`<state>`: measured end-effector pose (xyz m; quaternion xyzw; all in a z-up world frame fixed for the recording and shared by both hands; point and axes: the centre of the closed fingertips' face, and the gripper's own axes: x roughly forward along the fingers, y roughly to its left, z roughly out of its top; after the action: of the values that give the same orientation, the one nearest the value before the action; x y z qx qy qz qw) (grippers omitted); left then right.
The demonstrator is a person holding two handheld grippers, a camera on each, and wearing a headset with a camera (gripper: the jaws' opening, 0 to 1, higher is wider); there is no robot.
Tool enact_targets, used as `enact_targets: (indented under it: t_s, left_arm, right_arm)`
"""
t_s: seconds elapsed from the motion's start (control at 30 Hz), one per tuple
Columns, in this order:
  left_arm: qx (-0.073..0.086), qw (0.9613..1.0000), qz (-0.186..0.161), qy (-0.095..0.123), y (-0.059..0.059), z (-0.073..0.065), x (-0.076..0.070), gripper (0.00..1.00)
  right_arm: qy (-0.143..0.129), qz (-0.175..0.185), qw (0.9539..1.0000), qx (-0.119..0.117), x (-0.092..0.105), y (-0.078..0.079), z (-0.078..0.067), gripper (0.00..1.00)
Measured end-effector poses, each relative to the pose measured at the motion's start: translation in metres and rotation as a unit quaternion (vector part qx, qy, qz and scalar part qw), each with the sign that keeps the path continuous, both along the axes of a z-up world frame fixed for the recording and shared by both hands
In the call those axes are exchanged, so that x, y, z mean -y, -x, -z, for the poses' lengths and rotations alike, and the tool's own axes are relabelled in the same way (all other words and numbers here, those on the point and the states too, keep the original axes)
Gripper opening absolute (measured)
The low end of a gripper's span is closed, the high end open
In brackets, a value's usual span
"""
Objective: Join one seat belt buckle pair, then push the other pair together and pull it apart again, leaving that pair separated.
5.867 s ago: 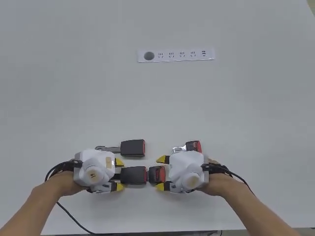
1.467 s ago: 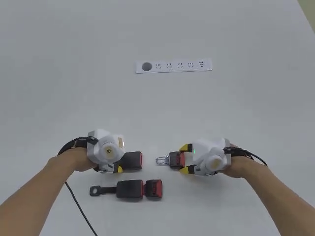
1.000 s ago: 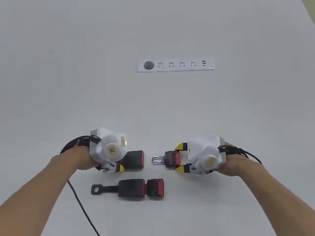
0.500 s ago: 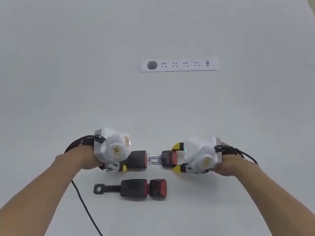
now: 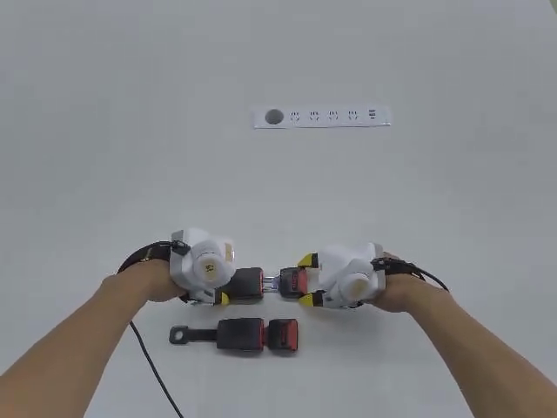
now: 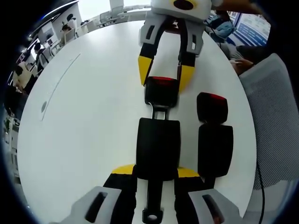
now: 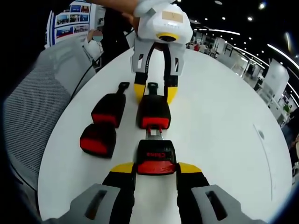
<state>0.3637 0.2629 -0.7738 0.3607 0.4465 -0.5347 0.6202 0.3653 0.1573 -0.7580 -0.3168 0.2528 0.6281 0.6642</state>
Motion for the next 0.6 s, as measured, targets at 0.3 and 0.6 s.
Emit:
enact_targets:
  t_s: [0.3, 0.6]
  left_arm:
    - [0.002, 1.0, -0.001, 0.005, 0.0, 0.001, 0.0, 0.31]
    - [0.006, 0.9999, 0.0, 0.015, 0.0, 0.0, 0.002, 0.31]
  right_arm:
    - [-0.004, 0.008, 1.0, -0.003, -0.004, -0.003, 0.006, 0.3]
    - [-0.006, 0.015, 0.9999, -0.003, -0.006, -0.005, 0.014, 0.3]
